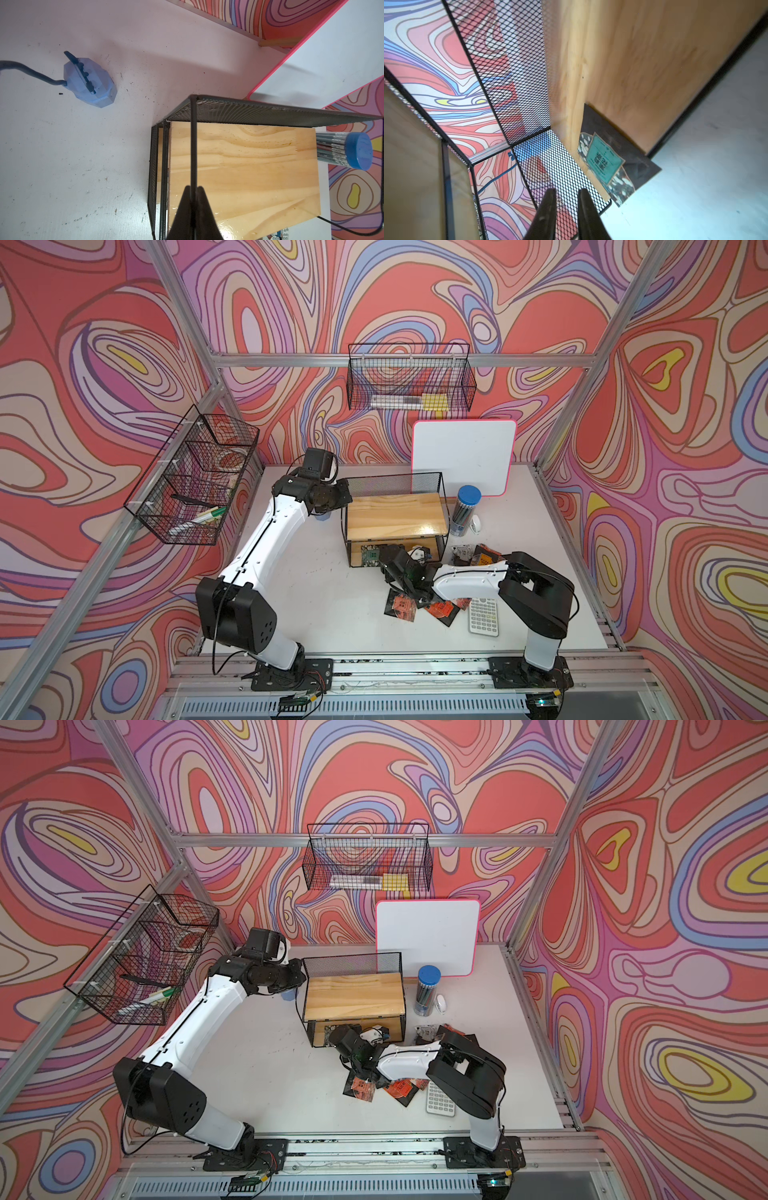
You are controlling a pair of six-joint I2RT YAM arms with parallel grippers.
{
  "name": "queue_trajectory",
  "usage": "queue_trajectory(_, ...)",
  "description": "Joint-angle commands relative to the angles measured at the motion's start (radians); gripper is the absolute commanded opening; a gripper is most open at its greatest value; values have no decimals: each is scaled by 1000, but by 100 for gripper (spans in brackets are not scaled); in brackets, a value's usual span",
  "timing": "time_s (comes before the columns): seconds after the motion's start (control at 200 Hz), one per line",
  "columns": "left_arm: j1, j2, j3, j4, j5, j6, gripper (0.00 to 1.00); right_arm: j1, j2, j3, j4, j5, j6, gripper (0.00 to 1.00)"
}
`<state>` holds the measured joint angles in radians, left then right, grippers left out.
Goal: Remove the tea bags from the shelf
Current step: Pick up the tea bag from the shelf.
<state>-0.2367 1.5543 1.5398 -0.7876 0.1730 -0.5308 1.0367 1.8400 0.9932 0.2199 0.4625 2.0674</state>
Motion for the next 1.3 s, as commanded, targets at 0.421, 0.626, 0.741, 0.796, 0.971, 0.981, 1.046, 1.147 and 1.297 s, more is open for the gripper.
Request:
queue_trajectory(0.421,7,33,17,-66,-29,20,0,47,30,-128,49,-13,40,55)
queue_trajectory(0.626,7,33,11,-65,-30,26,0,36,101,-152,142,2,44,53)
queue_trajectory(0.741,7,33,13,-64,-28,27,0,21,130,-146,154,6,42,49)
queue_trajectory(0.796,7,34,14,-65,-27,26,0,15,141,-144,152,3,45,42)
queue_trajectory(0.971,7,30,14,-64,-28,28,0,-4,171,-124,122,0,52,30)
queue_trajectory(0.981,7,30,14,-66,-29,28,0,-5,172,-122,122,0,52,29)
queue_trajectory(1.046,7,29,14,-66,-29,28,0,-10,179,-112,121,0,49,21)
queue_trajectory(1.147,7,25,8,-66,-31,31,0,-12,177,-101,120,5,25,7)
queue_trajectory(1.297,7,19,-1,-65,-32,35,0,-12,125,-101,108,14,-14,0)
